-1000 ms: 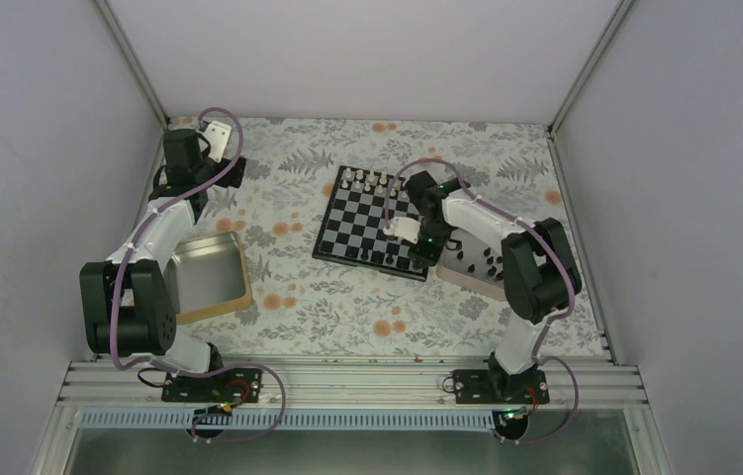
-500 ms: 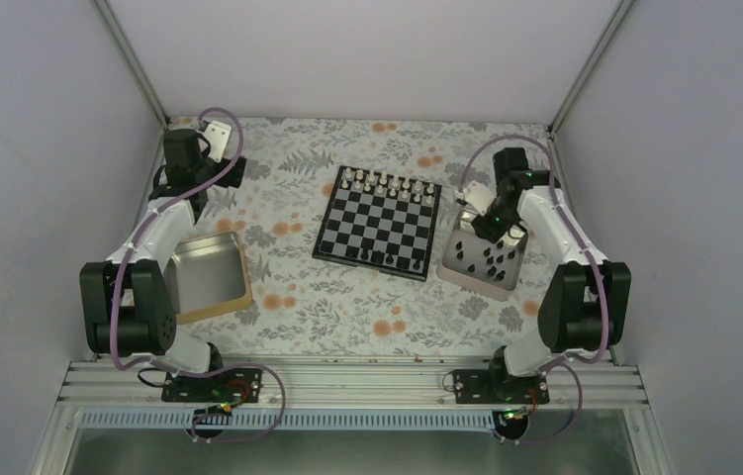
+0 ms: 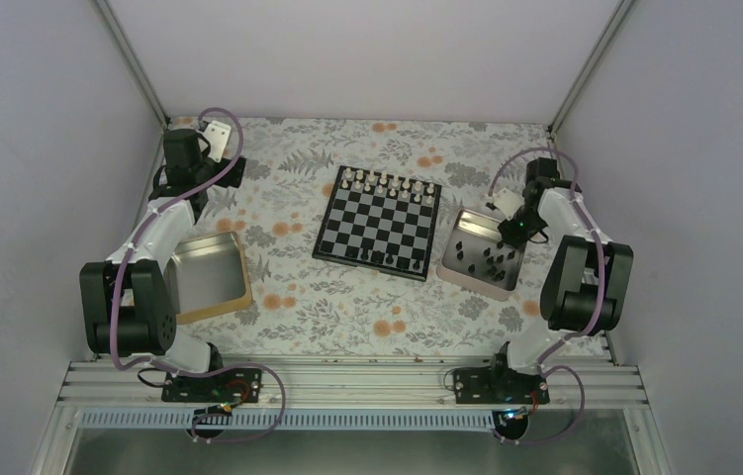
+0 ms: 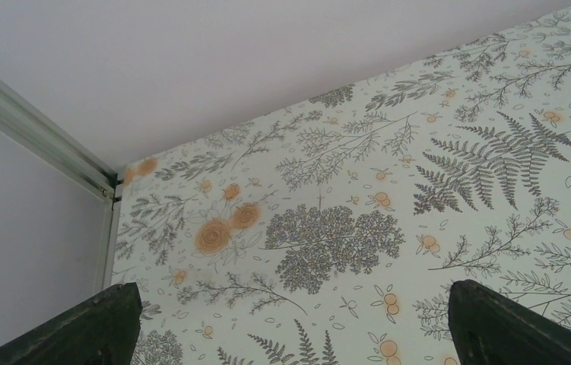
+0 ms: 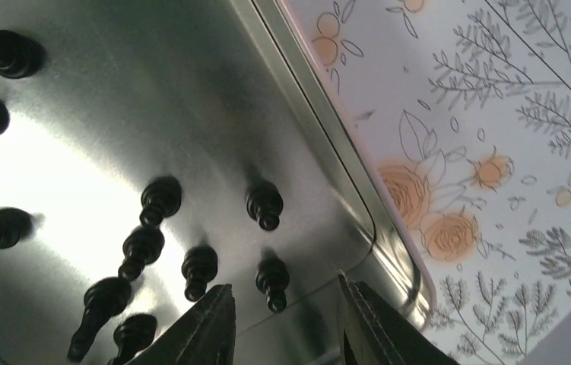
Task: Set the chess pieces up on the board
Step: Pick up the chess piece from the storage box.
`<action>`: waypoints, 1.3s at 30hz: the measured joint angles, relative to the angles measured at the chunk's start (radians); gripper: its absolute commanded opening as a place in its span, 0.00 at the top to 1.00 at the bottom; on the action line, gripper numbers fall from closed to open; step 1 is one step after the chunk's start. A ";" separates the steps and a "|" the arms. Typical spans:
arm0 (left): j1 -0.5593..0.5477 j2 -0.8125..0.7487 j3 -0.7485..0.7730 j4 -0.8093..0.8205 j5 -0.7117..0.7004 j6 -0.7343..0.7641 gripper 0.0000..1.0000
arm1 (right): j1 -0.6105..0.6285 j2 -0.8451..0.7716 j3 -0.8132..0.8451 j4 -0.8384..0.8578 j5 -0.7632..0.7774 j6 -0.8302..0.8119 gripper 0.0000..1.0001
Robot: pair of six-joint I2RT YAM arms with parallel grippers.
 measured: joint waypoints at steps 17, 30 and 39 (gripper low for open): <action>0.000 0.000 0.000 0.000 -0.001 0.000 0.00 | 0.002 0.103 0.000 0.065 -0.021 -0.008 0.68; 0.000 0.001 0.000 0.000 -0.002 0.000 0.00 | 0.002 0.166 0.003 0.065 -0.048 -0.013 0.92; 0.000 0.002 0.000 0.000 -0.002 0.000 0.00 | 0.025 0.138 0.049 0.001 -0.051 -0.011 0.93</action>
